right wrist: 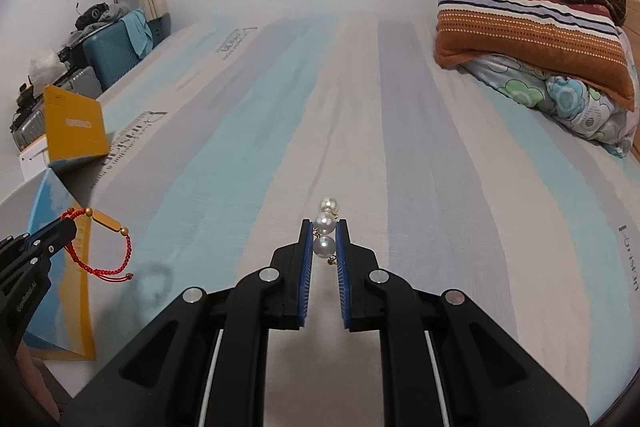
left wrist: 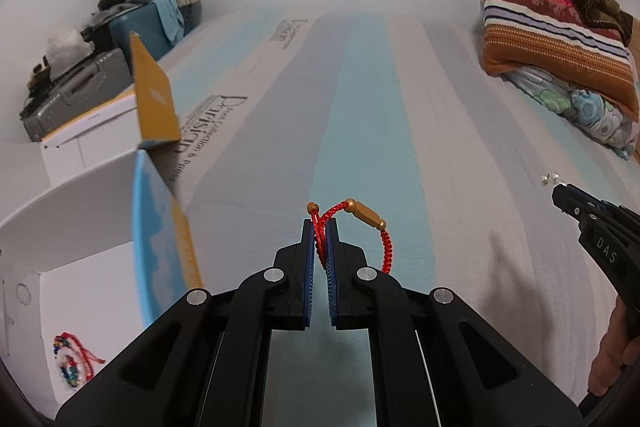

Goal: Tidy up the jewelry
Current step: 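Carry the red string bracelet and pearl earrings over the white box with both tools, then open both tools to drop the items into the box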

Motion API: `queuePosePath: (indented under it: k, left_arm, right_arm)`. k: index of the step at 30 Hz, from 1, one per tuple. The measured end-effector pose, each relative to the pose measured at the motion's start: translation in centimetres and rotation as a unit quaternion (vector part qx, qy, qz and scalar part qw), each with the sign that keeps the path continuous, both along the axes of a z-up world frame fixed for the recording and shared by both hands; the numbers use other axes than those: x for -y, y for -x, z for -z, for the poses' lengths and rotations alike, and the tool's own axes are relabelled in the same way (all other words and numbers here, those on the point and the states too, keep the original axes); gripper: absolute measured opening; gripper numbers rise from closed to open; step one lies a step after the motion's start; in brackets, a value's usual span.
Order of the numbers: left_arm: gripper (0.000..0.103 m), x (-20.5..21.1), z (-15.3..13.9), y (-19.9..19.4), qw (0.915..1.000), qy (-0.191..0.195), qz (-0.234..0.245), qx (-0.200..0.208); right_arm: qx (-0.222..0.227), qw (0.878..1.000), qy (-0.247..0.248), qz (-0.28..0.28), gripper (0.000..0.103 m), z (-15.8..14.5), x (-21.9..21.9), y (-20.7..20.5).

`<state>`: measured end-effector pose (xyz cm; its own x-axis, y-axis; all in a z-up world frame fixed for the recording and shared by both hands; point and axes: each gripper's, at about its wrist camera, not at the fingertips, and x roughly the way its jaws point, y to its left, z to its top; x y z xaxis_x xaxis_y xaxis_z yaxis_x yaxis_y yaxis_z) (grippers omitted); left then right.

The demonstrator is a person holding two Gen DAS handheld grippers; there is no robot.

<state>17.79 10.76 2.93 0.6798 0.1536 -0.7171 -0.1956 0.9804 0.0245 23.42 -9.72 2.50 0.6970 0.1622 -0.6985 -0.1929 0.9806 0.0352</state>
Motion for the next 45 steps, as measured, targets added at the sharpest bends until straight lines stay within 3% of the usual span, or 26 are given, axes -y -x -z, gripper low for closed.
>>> queuePosePath:
  k: [12,25,35,45]
  left_arm:
    - [0.005,-1.9,-4.2,3.3,0.9998,0.007,-0.01,0.018]
    - [0.005,-11.2,-8.1,11.2,0.9959,0.01,-0.078,0.044]
    - [0.006,-19.9,-5.8,15.9,0.9889,0.023,-0.146,0.01]
    - [0.006,-26.3,-0.7,18.1,0.9782,0.05,-0.195,-0.051]
  right_arm:
    - [0.012,0.999,-0.024,-0.028,0.011,-3.6,-4.4,3.0]
    - [0.038,0.991,-0.025,-0.125,0.011,-7.1,-16.2,9.3]
    - [0.019,0.979,-0.003,-0.203,0.011,-5.6,-26.7,13.8]
    - [-0.043,0.971,0.028,-0.233,0.011,-1.3,-32.5,14.8]
